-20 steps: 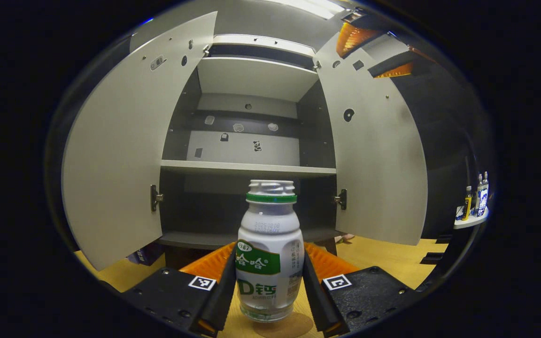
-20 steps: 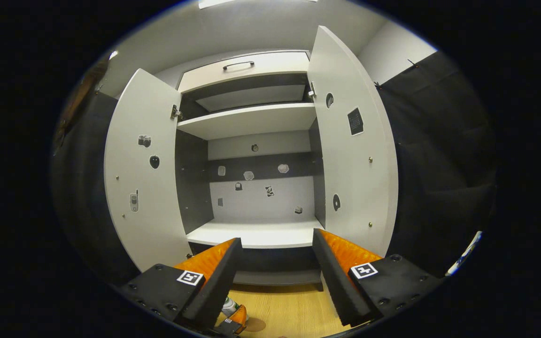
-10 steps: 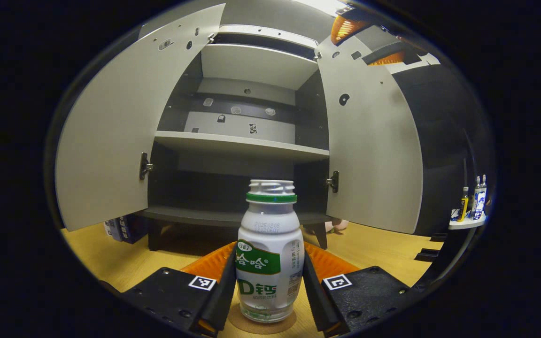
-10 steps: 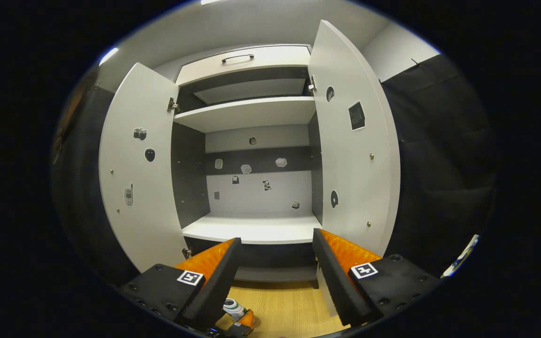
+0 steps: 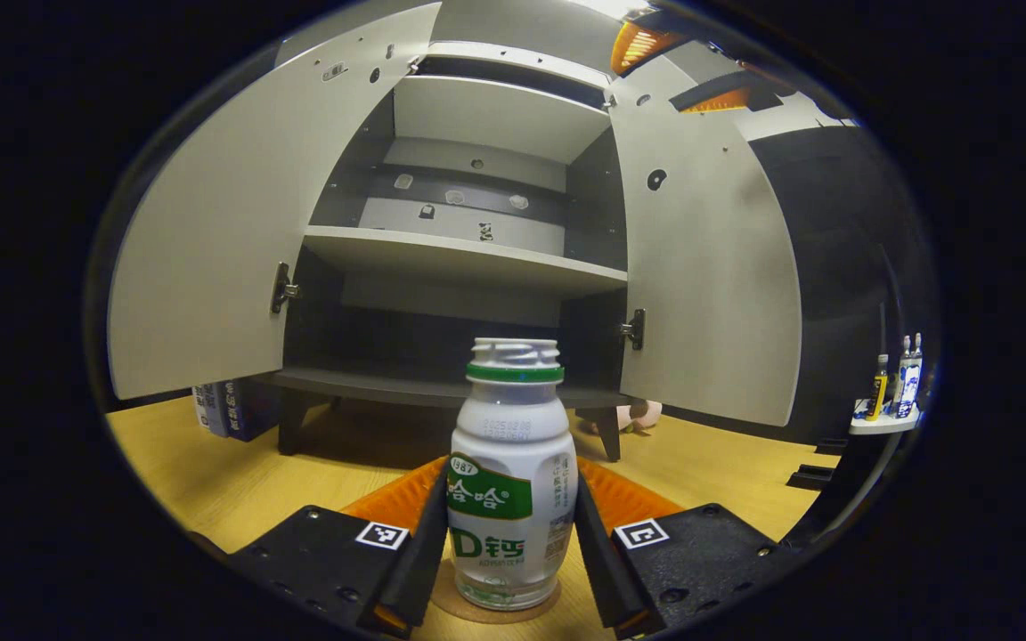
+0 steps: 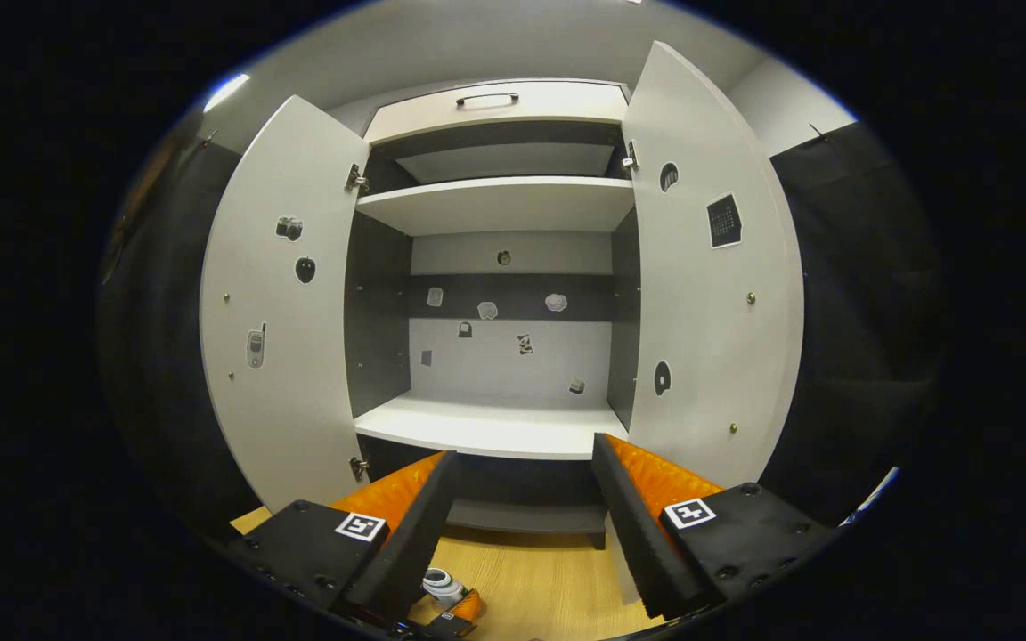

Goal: Grasp the bottle in the cabinet with the left hand and place it on the coaster, then close the right door with the right hand and the left door with the left hand.

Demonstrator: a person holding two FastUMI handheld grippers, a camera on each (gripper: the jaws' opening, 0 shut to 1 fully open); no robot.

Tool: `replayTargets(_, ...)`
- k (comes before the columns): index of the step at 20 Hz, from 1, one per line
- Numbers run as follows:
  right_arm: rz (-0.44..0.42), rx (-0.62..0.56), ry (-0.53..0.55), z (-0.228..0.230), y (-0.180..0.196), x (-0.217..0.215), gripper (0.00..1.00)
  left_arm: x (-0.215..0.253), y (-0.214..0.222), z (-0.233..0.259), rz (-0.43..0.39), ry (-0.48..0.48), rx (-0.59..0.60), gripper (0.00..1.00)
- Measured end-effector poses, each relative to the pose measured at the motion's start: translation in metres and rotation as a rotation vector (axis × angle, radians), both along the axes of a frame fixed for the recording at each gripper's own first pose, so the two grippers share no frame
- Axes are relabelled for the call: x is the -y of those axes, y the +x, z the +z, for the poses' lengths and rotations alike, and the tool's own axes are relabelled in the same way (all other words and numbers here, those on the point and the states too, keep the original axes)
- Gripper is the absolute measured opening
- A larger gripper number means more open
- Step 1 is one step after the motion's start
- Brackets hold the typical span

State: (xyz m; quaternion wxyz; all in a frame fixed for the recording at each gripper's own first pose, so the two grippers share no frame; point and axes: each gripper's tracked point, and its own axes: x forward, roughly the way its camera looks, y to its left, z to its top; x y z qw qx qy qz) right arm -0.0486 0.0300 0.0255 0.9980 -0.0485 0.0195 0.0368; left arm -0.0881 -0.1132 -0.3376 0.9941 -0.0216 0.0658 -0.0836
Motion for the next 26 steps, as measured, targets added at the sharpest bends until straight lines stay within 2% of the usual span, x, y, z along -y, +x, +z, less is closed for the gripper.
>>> replayTargets(5, 0.002, 0.000, 0.004, -0.002, 0.000, 0.000, 0.98, -0.001, -0.003, 0.002, 0.001, 0.010, -0.015, 0.74)
replayTargets(7, 0.000, -0.002, 0.003, -0.003, 0.003, 0.001, 0.98, -0.005, -0.008, 0.003, 0.008, 0.013, -0.023, 0.85)
replayTargets(8, 0.002, -0.002, 0.005, -0.003, 0.003, 0.000, 0.98, -0.006, -0.009, 0.009, 0.012, 0.011, -0.019, 0.97)
replayTargets(9, 0.007, -0.001, 0.008, -0.003, 0.003, -0.002, 0.98, -0.008, -0.008, 0.019, 0.015, 0.005, -0.011, 0.98)
replayTargets(15, 0.015, 0.046, -0.008, 0.003, 0.004, -0.001, 0.98, -0.031, 0.006, 0.084, 0.072, -0.039, 0.035, 0.95)
replayTargets(20, 0.022, 0.076, -0.026, -0.001, 0.006, 0.002, 0.98, -0.037, 0.021, 0.143, 0.064, -0.086, 0.045, 0.95)
replayTargets(23, 0.028, 0.100, -0.021, -0.002, 0.006, 0.008, 0.98, -0.040, 0.032, 0.186, 0.064, -0.089, 0.060, 0.95)
replayTargets(26, 0.039, 0.116, 0.014, 0.000, 0.004, 0.017, 0.98, -0.055, 0.045, 0.226, 0.104, -0.052, 0.067, 0.95)
